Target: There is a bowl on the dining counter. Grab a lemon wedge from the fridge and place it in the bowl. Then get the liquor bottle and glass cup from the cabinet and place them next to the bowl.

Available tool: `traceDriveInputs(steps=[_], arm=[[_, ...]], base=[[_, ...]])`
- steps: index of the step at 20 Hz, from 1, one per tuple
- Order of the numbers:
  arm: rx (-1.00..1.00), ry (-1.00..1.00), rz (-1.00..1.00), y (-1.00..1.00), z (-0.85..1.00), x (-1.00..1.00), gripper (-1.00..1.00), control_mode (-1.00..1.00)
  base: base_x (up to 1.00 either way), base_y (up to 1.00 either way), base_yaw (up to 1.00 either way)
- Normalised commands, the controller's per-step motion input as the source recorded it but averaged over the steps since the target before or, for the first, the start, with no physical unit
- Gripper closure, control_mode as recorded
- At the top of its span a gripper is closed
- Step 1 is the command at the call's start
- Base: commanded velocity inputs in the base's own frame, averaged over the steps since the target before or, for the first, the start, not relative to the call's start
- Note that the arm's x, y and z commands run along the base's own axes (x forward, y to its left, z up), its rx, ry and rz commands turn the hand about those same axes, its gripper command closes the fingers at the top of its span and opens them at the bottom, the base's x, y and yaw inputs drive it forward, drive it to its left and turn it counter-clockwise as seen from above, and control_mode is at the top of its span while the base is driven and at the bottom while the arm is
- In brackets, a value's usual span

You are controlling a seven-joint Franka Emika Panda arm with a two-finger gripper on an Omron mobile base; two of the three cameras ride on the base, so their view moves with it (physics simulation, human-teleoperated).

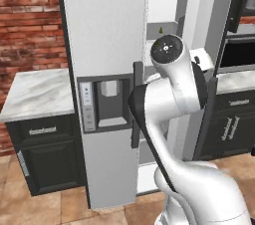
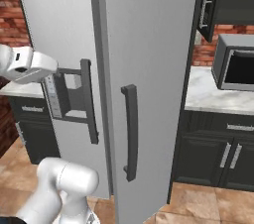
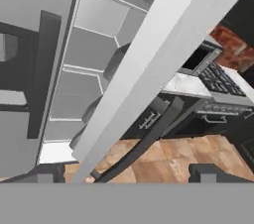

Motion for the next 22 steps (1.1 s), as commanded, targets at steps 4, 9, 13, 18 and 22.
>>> traceDriveInputs(steps=[4, 9, 13, 18, 22], arm=[[-0.02, 0.14, -0.01, -0.06, 0.05, 1.0, -1.0, -1.0], [-0.03, 0.09, 0.0, -0.07, -0.05, 1.0, -1.0, -1.0], [-0.03, 0.01, -0.02, -0.29, -0.19, 0.86, -1.0, -1.0], [-0.02, 0.0, -0.06, -0.53, -0.22, 0.53, -1.0, -1.0], [-0.02, 0.0, -0.08, -0.62, -0.21, 0.41, -1.0, -1.0]], base=[[0.0, 0.0, 0.0], [0.0, 0.0, 0.0], [0.0, 0.0, 0.0], [0.0, 0.0, 0.0], [0.0, 0.0, 0.0]])
